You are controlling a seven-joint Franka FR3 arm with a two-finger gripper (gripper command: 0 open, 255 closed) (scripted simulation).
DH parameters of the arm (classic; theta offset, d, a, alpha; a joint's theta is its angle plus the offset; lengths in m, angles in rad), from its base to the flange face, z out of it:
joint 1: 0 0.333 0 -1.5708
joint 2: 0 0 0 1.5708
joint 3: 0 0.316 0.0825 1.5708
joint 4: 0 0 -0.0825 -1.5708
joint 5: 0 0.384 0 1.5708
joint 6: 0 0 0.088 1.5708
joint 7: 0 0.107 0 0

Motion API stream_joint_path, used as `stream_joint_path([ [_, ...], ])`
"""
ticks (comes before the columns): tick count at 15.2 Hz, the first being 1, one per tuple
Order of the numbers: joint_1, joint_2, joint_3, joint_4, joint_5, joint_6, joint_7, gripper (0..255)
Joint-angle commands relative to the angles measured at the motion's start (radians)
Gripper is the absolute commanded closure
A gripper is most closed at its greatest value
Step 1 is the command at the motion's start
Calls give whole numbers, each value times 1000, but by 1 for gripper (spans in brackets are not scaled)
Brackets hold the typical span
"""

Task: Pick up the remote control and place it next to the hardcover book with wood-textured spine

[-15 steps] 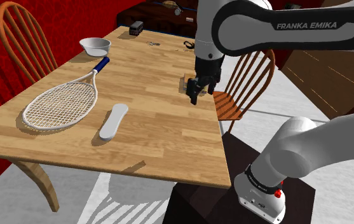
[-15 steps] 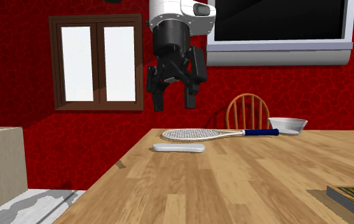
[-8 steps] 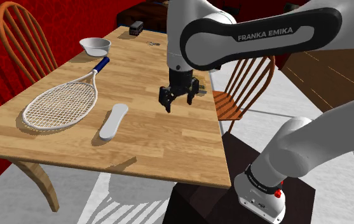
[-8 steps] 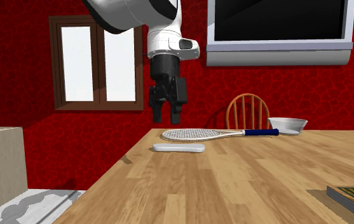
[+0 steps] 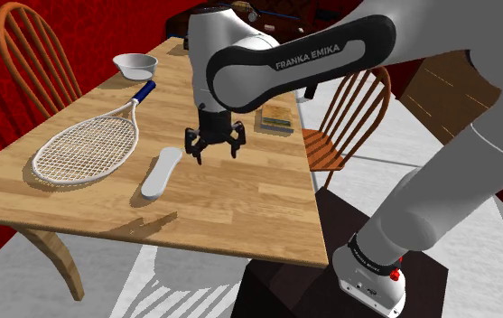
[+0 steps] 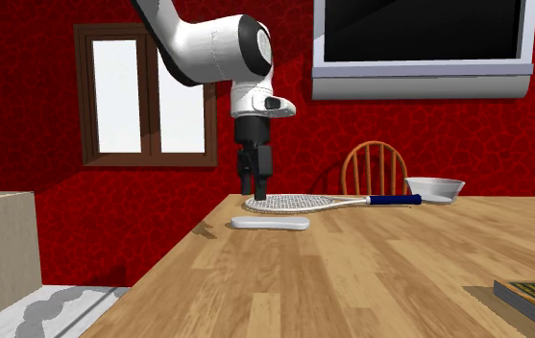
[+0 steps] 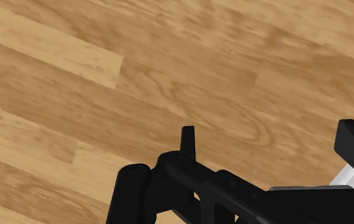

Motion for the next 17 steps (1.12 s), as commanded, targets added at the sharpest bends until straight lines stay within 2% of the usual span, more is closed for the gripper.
stream_joint_path([
  [1,1,86,23,59,-37,26,98,0],
  [6,31,300,30,233,-149,56,307,0],
  [13,126,581,-28,535,-271,37,527,0],
  [17,129,601,-36,509,-282,81,535,0],
])
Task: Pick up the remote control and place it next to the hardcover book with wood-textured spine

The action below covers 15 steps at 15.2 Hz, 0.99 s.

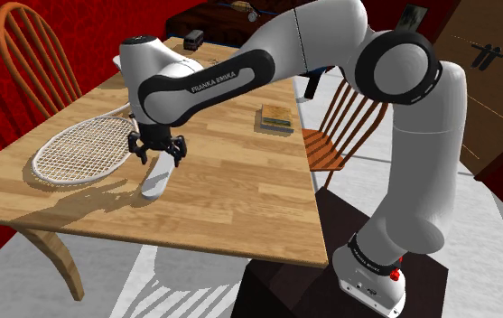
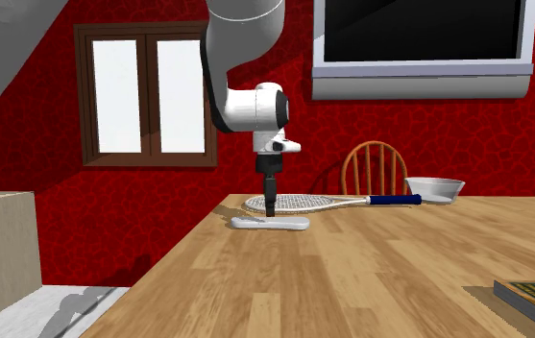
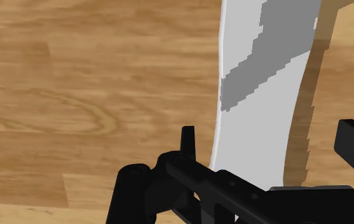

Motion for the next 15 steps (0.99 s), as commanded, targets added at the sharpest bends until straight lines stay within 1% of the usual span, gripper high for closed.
stream_joint_path([
  [1,2,12,-4,-10,-7,21,6,0],
  [4,4,27,-9,-24,-15,49,11,0],
  [11,4,27,-9,-24,-15,49,11,0],
  [12,4,27,-9,-24,-15,49,11,255],
  [15,4,27,-9,-24,-15,49,11,255],
])
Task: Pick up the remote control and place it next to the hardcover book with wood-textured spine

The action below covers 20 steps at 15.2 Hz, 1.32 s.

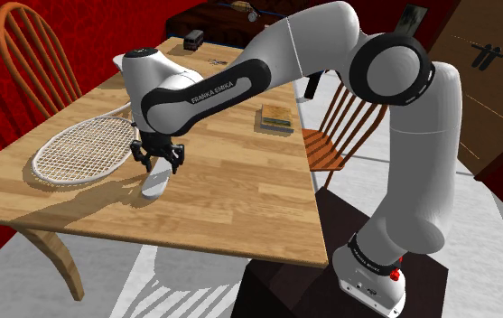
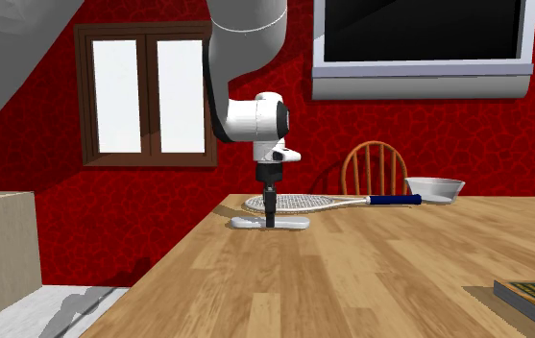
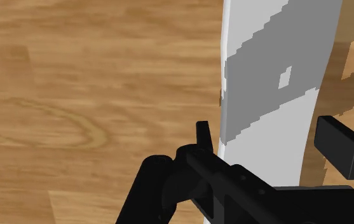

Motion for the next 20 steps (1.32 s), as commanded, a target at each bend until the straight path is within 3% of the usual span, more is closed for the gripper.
stream_joint_path([
  [1,0,0,0,0,0,0,0,255],
  [6,0,0,0,0,0,0,0,255],
  [20,-9,-71,22,89,41,-153,-28,255],
])
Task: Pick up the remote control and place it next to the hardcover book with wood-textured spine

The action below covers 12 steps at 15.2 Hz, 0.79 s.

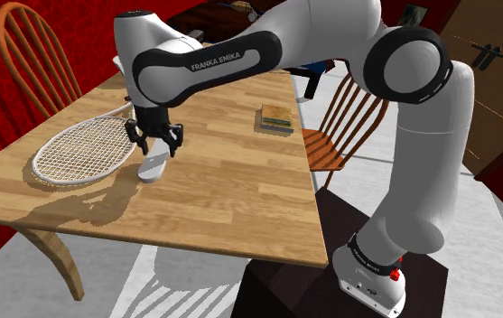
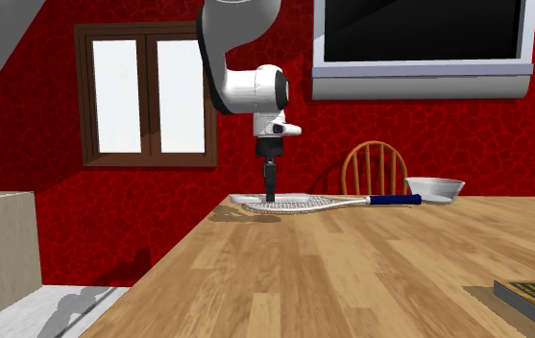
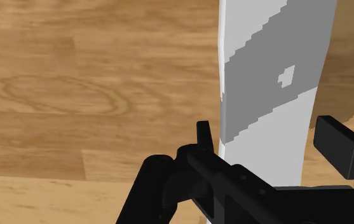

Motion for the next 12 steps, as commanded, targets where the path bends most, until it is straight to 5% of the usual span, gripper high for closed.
stream_joint_path([
  [1,-1,-11,3,13,6,-23,-3,255],
  [4,-1,-18,5,33,10,-49,-7,255],
  [12,-164,-270,-11,-296,124,61,-187,255],
])
